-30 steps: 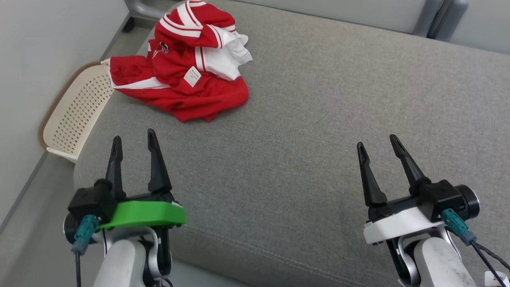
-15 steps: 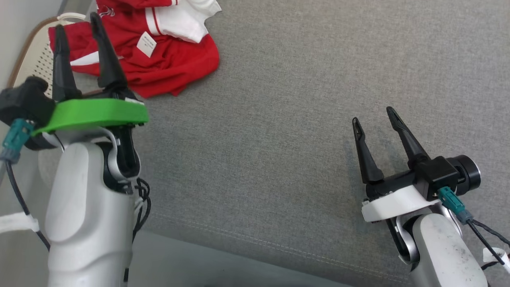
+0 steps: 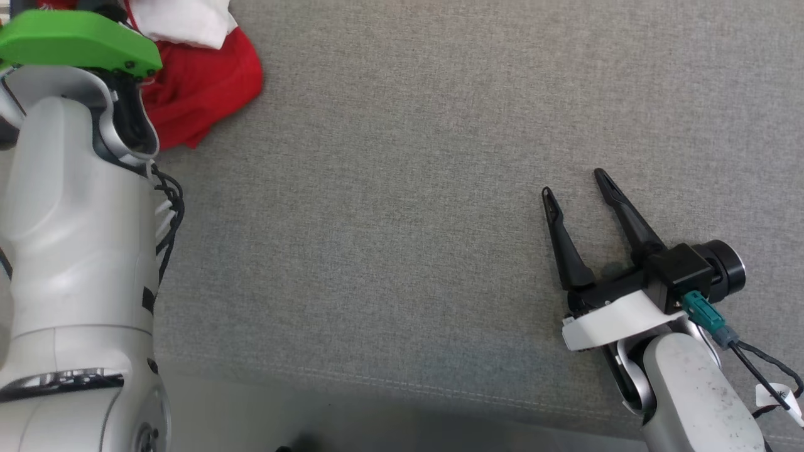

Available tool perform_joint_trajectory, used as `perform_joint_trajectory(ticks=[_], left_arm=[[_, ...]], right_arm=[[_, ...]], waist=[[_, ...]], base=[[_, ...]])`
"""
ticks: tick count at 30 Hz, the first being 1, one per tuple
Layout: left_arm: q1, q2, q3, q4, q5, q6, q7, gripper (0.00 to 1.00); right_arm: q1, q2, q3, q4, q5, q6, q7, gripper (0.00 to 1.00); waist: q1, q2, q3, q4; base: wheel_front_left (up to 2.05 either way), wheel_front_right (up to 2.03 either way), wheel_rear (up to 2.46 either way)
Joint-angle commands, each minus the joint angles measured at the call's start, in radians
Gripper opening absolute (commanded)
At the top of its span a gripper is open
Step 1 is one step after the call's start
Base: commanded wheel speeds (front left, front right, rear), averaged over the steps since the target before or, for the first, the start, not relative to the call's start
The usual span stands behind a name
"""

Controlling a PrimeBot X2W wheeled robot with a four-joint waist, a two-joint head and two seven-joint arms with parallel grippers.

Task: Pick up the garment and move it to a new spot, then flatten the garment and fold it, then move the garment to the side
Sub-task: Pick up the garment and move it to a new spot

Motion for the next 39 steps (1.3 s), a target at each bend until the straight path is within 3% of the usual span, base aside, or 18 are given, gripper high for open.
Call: perform_joint_trajectory(ticks=[1,6,8,17,18,19,20,32,39], left_arm=[[-0.061,0.013,0.012,0.071,-0.014,0.014,0.015,1.0],[-0.142,0.037,0.0,0.237,-0.002,0.052,0.097,1.0],[-0.174,0.048,-0.035,0.332,0.031,0.088,0.146,1.0],[-0.188,0.065,-0.104,0.451,0.086,0.089,0.187,1.0],[-0.187,0.067,-0.11,0.457,0.087,0.087,0.187,0.94],[-0.186,0.07,-0.115,0.461,0.092,0.084,0.182,0.42],[-0.183,0.076,-0.124,0.467,0.096,0.081,0.173,0.0],[-0.114,0.094,-0.121,0.39,0.089,0.03,0.002,0.0],[0.06,0.088,-0.068,-0.015,0.155,0.036,-0.003,0.0]], right_arm=[[-0.015,-0.008,0.007,0.009,0.013,0.0,-0.004,1.0],[-0.023,-0.015,0.022,0.022,0.03,-0.001,-0.002,1.0],[-0.031,-0.018,0.032,0.032,0.04,-0.001,-0.001,1.0],[-0.039,-0.011,0.038,0.035,0.052,-0.001,-0.001,1.0],[-0.039,-0.01,0.039,0.034,0.052,-0.001,-0.001,1.0],[-0.041,-0.009,0.04,0.033,0.053,-0.001,-0.001,1.0],[-0.043,-0.006,0.044,0.03,0.053,-0.001,-0.001,1.0],[-0.022,0.017,0.057,0.034,0.059,-0.001,-0.002,1.0],[-0.008,0.031,0.051,0.043,0.076,-0.001,-0.002,1.0]], waist=[[-0.0001,0.0,0.037,-0.036],[-0.0001,0.0,0.051,-0.054],[-0.0001,0.0,0.057,-0.065],[-0.0001,0.0,0.053,-0.075],[-0.0001,0.0,0.052,-0.076],[-0.0001,0.0,0.05,-0.076],[-0.0001,0.0,0.046,-0.077],[-0.0001,0.0,-0.025,-0.075],[-0.0001,0.0,-0.088,-0.069]], base=[[0.0,0.0,0.0],[0.0,0.0,0.0],[0.0,0.0,0.0],[0.0,0.0,0.0],[0.0,0.0,0.0],[0.0,0.0,0.0],[0.0,0.0,0.0],[0.0,0.0,0.0],[0.0,0.0,0.0]])
